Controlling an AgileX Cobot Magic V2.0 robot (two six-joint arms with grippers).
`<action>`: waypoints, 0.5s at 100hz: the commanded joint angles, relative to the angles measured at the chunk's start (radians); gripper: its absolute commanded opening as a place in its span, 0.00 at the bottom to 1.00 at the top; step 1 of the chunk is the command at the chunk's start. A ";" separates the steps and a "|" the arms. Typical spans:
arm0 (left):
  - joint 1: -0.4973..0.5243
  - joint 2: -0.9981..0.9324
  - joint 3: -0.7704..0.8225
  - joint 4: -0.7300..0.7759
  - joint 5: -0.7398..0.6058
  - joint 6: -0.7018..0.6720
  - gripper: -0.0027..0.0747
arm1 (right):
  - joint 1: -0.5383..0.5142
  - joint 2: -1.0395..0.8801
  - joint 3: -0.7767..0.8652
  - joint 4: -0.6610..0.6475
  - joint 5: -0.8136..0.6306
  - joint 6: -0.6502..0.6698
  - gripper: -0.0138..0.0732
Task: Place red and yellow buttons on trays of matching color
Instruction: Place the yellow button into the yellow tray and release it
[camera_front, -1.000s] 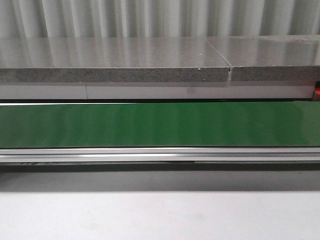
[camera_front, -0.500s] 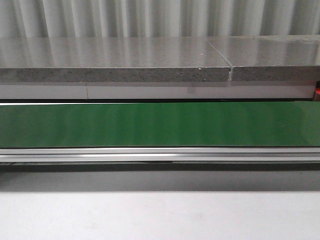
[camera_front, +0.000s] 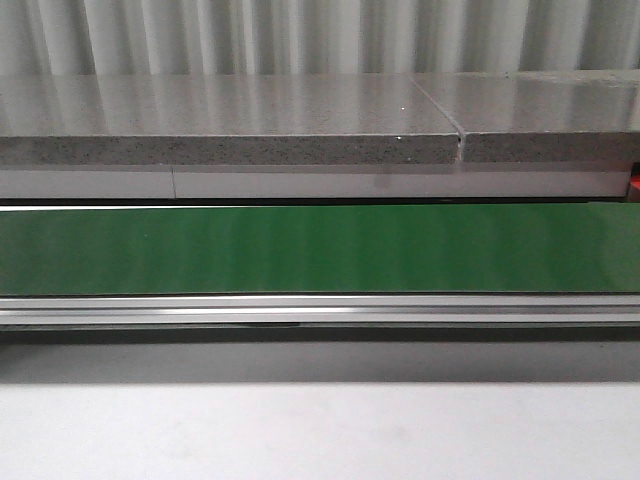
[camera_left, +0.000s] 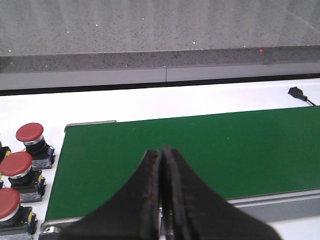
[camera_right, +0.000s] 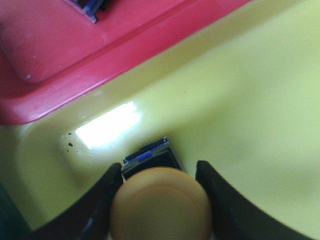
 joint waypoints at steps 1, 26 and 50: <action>-0.006 0.003 -0.025 -0.008 -0.076 -0.007 0.01 | -0.003 -0.030 -0.021 0.000 -0.025 -0.001 0.52; -0.006 0.003 -0.025 -0.008 -0.076 -0.007 0.01 | -0.003 -0.053 -0.047 0.000 0.020 -0.001 0.90; -0.006 0.003 -0.025 -0.008 -0.076 -0.007 0.01 | -0.003 -0.163 -0.069 0.000 0.050 0.000 0.89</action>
